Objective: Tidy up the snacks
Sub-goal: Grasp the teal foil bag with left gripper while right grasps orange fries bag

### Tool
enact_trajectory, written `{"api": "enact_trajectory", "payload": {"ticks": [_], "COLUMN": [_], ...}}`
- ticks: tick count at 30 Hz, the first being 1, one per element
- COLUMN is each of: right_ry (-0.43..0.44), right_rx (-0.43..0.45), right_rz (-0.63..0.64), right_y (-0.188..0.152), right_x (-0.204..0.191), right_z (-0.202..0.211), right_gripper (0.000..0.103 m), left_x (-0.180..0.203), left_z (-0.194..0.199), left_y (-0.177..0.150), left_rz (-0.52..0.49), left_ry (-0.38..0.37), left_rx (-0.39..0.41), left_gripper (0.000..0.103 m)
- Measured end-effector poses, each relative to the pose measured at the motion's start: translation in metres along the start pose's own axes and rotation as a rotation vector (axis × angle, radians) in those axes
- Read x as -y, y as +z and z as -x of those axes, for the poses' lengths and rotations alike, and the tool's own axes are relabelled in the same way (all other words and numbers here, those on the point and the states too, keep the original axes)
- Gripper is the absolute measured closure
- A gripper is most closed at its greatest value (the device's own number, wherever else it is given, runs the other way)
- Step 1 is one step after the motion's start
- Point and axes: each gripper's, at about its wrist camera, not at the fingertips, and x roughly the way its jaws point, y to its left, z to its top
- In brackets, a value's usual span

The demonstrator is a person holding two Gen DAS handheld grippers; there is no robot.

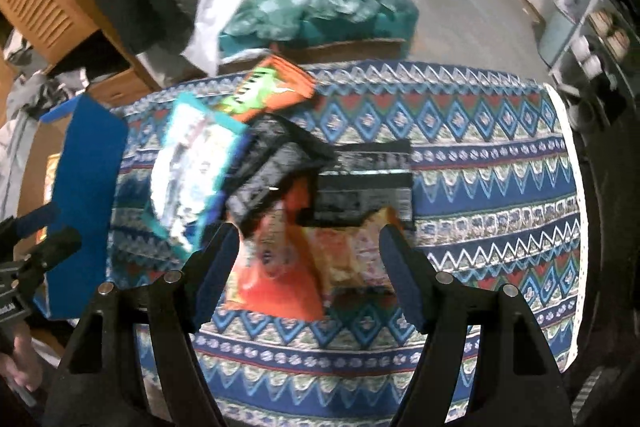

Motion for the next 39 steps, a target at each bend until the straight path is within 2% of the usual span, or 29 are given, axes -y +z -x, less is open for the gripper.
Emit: {"api": "enact_trajectory", "payload": {"ticks": [8, 15, 23, 30, 33, 39], "right_ry": [0.015, 0.017, -0.034, -0.05, -0.042, -0.037], "right_rx": [-0.052, -0.098, -0.142, -0.152, -0.153, -0.162], "right_rz": [-0.008, -0.012, 0.0, -0.003, -0.033, -0.042], "right_y": [-0.01, -0.014, -0.02, -0.019, -0.02, -0.02], "right_x": [0.019, 0.022, 0.024, 0.028, 0.033, 0.04], "right_z": [-0.029, -0.054, -0.074, -0.082, -0.086, -0.092], "right_gripper": [0.031, 0.031, 0.031, 0.03, 0.03, 0.028], "left_x": [0.014, 0.023, 0.022, 0.023, 0.027, 0.036], "left_z": [-0.032, -0.064, -0.09, -0.1, -0.104, -0.117], "left_y": [0.006, 0.005, 0.007, 0.015, 0.018, 0.02], "left_rz": [-0.023, -0.073, -0.062, -0.031, -0.045, -0.084], "left_ry": [0.002, 0.043, 0.048, 0.026, 0.03, 0.055], "left_rx": [-0.02, -0.085, -0.144, -0.139, -0.137, -0.137], "left_gripper": [0.022, 0.022, 0.022, 0.022, 0.015, 0.014]}}
